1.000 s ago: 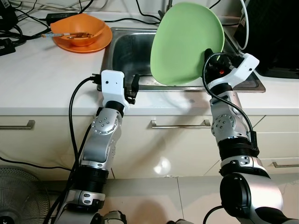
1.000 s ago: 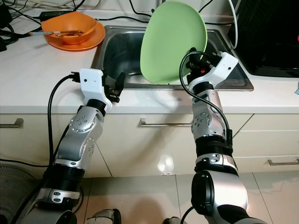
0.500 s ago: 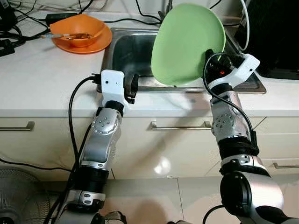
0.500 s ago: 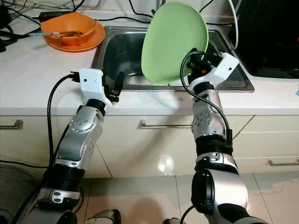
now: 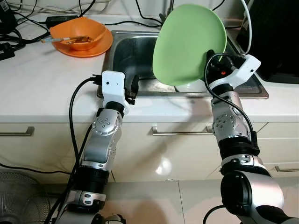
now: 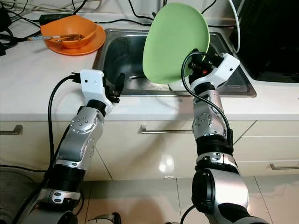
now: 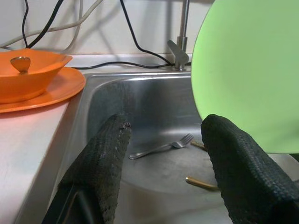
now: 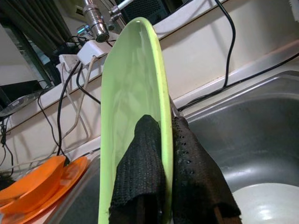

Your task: Kitchen organization

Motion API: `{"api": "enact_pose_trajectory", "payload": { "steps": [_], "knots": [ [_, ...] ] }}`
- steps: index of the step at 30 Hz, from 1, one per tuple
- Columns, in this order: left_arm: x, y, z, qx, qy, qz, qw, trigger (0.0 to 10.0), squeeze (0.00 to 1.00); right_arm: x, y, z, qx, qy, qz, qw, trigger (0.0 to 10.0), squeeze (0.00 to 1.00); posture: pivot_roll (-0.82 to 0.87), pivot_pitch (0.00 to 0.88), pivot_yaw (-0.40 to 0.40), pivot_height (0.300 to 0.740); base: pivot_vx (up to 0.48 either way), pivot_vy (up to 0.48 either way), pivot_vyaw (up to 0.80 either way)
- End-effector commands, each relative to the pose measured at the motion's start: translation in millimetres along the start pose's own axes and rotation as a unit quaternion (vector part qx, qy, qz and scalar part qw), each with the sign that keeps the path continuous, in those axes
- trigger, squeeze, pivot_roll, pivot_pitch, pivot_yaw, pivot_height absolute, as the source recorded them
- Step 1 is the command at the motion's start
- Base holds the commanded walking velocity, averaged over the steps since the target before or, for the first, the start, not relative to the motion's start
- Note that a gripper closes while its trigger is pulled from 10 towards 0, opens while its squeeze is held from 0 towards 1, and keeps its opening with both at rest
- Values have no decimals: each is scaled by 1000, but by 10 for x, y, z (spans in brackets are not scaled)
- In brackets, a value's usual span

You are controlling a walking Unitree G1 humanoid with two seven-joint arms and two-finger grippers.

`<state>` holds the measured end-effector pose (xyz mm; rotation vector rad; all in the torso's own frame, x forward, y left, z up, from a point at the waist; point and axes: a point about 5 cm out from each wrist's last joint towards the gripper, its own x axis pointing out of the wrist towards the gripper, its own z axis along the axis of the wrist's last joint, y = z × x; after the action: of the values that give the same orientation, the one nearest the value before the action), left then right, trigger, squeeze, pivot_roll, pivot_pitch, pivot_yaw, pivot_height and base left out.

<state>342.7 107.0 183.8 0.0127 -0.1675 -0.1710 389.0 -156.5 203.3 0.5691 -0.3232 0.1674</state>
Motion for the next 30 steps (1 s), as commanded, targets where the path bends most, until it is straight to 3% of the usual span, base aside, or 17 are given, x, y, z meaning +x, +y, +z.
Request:
{"api": "enact_pose_trajectory", "payload": {
  "steps": [1, 19, 30],
  "knots": [
    [-6, -22, -26, 3, 4, -1, 1000, 10000, 0, 67, 50, 149, -2, -34, 12, 999, 10000, 0, -22, 69, -14, 740, 480, 0, 0],
    [-14, -57, -30, 4, 5, -8, 1000, 10000, 0, 57, 23, 126, -2, -28, 5, 1000, 10000, 0, -23, 71, -10, 740, 480, 0, 0],
    [-27, -107, -41, -8, 6, -24, 1000, 10000, 0, 54, 2, 120, -7, -23, 3, 1000, 10000, 0, -24, 74, -11, 740, 28, 0, 0]
  ]
}}
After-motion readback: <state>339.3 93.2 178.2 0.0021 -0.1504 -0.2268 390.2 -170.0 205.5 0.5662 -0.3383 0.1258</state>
